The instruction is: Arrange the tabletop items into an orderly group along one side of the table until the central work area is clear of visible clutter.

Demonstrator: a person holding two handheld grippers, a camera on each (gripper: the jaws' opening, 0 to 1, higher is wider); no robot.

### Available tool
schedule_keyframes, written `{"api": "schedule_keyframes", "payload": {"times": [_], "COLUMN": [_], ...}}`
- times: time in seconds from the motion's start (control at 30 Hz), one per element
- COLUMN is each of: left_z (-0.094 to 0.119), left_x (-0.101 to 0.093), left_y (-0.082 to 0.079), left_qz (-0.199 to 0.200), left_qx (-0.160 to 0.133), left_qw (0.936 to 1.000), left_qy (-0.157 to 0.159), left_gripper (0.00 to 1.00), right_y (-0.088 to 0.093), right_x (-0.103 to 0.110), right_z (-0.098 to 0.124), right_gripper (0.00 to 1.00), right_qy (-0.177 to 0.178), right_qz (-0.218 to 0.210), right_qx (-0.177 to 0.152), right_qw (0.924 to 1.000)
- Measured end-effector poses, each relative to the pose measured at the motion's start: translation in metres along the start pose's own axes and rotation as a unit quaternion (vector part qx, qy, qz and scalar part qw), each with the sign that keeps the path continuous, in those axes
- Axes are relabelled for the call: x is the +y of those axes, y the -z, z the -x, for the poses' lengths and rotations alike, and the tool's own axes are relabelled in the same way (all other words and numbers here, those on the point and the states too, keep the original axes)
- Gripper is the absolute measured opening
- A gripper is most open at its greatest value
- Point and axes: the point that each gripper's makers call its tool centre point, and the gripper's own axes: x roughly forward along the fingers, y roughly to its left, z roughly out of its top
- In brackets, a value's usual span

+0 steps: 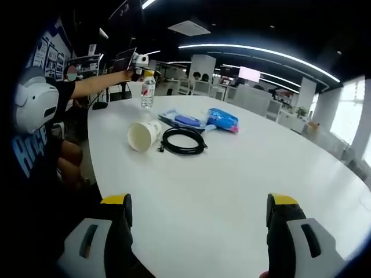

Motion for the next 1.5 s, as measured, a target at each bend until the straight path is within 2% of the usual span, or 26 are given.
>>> {"api": "schedule_keyframes", "payload": {"times": [0.1,0.33,0.47,0.5,0.53,0.63,0.73,0.87,1.13,1.27,1.4,1.5], "left_z": [0.0,0.002,0.0,-0.001,0.003,0.007,0.009,0.007,0.012,0.003,0.006,0.012], "left_x": [0.007,0.016,0.011,0.01,0.011,0.01,0.015,0.009,0.017,0.006,0.009,0.015], "left_y": [0.007,0.013,0.023,0.014,0.02,0.025,0.023,0.022,0.02,0.021,0.018,0.007], "left_qz": [-0.008,-0.009,-0.013,-0.007,-0.009,-0.01,-0.002,-0.002,0.012,0.011,0.012,0.017], "left_qx": [0.019,0.013,0.022,-0.008,0.009,0.017,0.007,0.0,-0.019,-0.02,-0.016,-0.039], "left_qw": [0.9998,0.9998,0.9993,0.9993,0.9994,0.999,0.9988,0.9984,0.9984,0.999,0.9994,0.9989], "left_qy": [-0.001,0.012,0.027,0.035,0.032,0.04,0.049,0.056,0.051,0.039,0.03,0.019], "left_gripper": [0.23,0.23,0.23,0.23,0.23,0.23,0.23,0.23,0.24,0.24,0.25,0.27], "right_y": [0.001,0.004,0.006,0.007,0.007,0.008,0.008,0.007,0.007,0.007,0.008,0.008], "right_x": [-0.001,-0.007,-0.009,-0.01,-0.009,-0.009,-0.009,-0.006,-0.005,-0.006,-0.008,-0.008], "right_z": [0.003,0.013,0.017,0.018,0.019,0.021,0.021,0.021,0.019,0.018,0.017,0.016], "right_gripper": [0.93,0.93,0.93,0.93,0.93,0.93,0.93,0.93,0.93,0.93,0.93,0.93], "right_qy": [0.005,0.025,0.033,0.034,0.035,0.037,0.039,0.036,0.033,0.031,0.03,0.027], "right_qz": [-0.002,-0.008,-0.011,-0.012,-0.012,-0.014,-0.014,-0.013,-0.012,-0.011,-0.012,-0.013], "right_qx": [0.001,0.007,0.012,0.014,0.014,0.018,0.024,0.024,0.026,0.023,0.021,0.018], "right_qw": [1.0,0.9996,0.9993,0.9992,0.9992,0.9991,0.9989,0.999,0.999,0.9992,0.9993,0.9994]}}
